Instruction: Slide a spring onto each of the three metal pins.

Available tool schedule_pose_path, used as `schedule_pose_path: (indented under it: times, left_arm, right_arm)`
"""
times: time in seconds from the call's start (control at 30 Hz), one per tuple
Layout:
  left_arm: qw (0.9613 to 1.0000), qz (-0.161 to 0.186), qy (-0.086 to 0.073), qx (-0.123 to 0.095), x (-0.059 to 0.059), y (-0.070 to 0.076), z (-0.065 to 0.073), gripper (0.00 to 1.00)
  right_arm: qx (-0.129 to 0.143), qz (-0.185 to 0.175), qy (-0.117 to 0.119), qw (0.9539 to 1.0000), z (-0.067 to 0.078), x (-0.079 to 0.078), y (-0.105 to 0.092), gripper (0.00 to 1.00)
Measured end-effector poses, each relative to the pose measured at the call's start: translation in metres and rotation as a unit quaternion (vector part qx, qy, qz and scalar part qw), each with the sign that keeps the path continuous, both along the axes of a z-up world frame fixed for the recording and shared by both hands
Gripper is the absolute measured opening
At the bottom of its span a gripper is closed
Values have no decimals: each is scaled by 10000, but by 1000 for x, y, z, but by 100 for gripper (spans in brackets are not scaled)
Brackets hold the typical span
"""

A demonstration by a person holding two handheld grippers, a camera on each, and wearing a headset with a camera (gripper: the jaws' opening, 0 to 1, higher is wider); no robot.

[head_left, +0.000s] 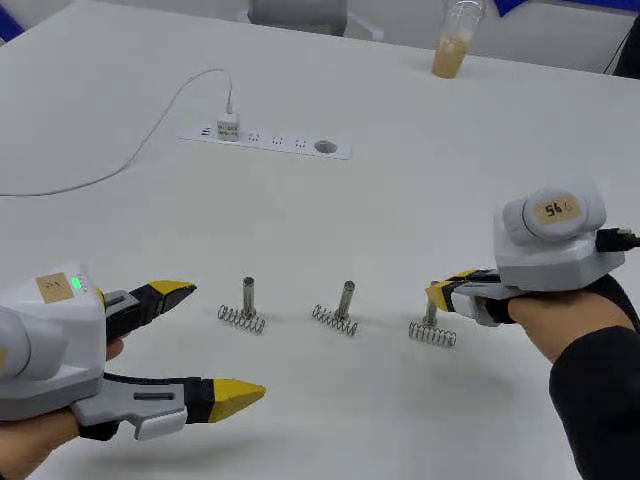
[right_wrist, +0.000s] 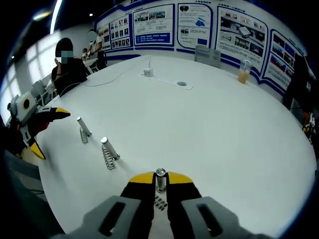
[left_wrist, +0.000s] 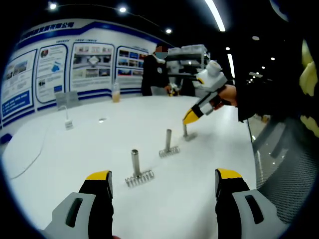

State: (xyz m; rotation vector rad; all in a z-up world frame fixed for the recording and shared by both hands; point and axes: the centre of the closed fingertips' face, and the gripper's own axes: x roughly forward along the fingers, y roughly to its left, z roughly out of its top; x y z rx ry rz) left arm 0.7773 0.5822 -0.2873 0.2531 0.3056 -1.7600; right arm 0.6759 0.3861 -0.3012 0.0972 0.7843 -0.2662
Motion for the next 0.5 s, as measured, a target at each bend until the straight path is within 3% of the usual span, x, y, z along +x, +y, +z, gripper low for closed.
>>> schedule_pose_path:
  times: [0.5]
  left_arm:
    - [10000,-33,-34,-16,-2,0,4,86]
  right_arm:
    - [-194,166,97,9996,-1,-8,2,9]
